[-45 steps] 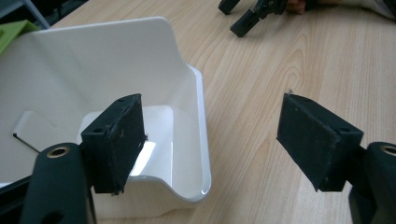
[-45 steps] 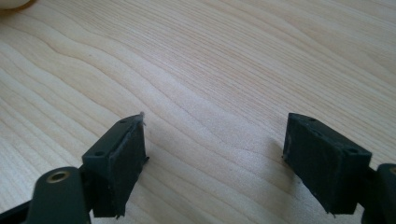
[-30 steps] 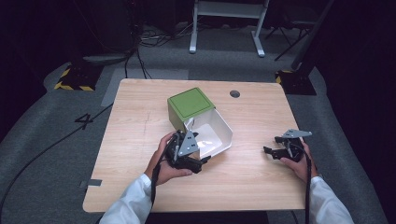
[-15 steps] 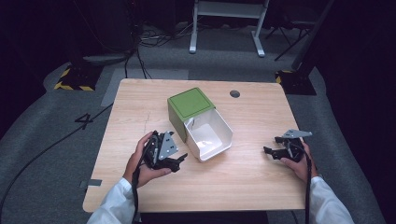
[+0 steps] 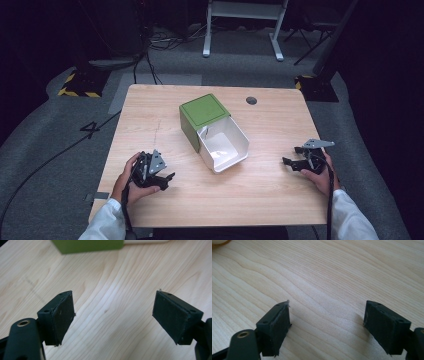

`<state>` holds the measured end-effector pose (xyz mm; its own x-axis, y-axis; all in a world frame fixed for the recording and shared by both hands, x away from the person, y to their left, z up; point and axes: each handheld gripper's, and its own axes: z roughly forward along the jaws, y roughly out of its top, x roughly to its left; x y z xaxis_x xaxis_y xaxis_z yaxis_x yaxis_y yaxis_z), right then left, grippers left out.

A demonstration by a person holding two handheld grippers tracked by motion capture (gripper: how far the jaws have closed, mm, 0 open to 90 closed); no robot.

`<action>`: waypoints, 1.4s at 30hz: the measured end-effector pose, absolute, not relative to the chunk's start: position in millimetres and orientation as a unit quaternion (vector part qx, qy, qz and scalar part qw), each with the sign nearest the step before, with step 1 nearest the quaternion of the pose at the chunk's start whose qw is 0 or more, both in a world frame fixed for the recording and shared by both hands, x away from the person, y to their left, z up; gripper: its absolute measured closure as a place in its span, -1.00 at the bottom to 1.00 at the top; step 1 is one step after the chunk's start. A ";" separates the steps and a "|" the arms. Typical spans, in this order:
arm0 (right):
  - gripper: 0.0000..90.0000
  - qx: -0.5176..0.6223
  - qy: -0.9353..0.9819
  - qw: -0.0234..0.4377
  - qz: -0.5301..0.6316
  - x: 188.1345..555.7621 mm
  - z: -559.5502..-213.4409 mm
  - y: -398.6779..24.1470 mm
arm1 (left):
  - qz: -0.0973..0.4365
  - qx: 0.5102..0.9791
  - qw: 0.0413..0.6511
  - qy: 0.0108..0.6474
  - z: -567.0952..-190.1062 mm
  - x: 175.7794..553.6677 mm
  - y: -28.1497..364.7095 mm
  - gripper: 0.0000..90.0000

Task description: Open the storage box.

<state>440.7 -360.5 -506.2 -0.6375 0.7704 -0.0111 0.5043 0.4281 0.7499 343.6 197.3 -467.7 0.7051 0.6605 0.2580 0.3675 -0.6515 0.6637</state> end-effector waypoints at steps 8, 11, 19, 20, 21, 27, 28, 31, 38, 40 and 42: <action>-0.53 0.387 0.825 0.180 0.369 440.1 -506.1 -360.7 | 0.232 0.865 0.297 0.332 -482.1 346.4 223.2 -0.61; -0.53 0.387 0.825 0.180 0.370 440.1 -506.1 -360.7 | 0.221 0.861 0.301 0.347 -487.7 346.2 229.8 -0.62; -0.53 0.387 0.825 0.180 0.370 440.0 -506.1 -360.7 | 0.196 0.849 0.309 0.381 -501.0 346.2 246.4 -0.61; -0.53 0.387 0.825 0.179 0.370 440.0 -506.1 -360.7 | 0.193 0.847 0.315 0.382 -502.3 346.0 248.3 -0.62; -0.53 0.387 0.825 0.180 0.370 440.0 -506.1 -360.7 | 0.190 0.844 0.321 0.386 -503.6 345.8 251.2 -0.62; -0.53 0.387 0.825 0.180 0.370 440.0 -506.1 -360.7 | 0.169 0.823 0.334 0.427 -507.0 346.9 272.2 -0.65; -0.53 0.387 0.825 0.180 0.370 439.9 -506.1 -360.7 | 0.172 0.821 0.333 0.431 -507.1 347.0 273.9 -0.65; -0.54 0.387 0.825 0.180 0.370 439.9 -506.1 -360.7 | 0.173 0.820 0.332 0.433 -506.9 346.6 274.1 -0.65; -0.54 0.387 0.825 0.180 0.369 439.9 -506.1 -360.6 | 0.174 0.819 0.332 0.434 -507.0 346.6 274.0 -0.65; -0.54 0.387 0.825 0.180 0.370 440.2 -506.2 -360.3 | 0.173 0.819 0.332 0.434 -507.0 346.6 274.0 -0.65; -0.55 0.387 0.825 0.180 0.370 440.2 -506.2 -360.0 | 0.174 0.819 0.332 0.434 -507.0 346.6 274.1 -0.65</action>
<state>440.2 -360.0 -506.2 -0.6353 0.7722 -0.0108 0.5062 0.4270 0.7493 346.6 274.1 -507.0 0.5628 0.8266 -0.0035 0.5960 -0.4029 0.6946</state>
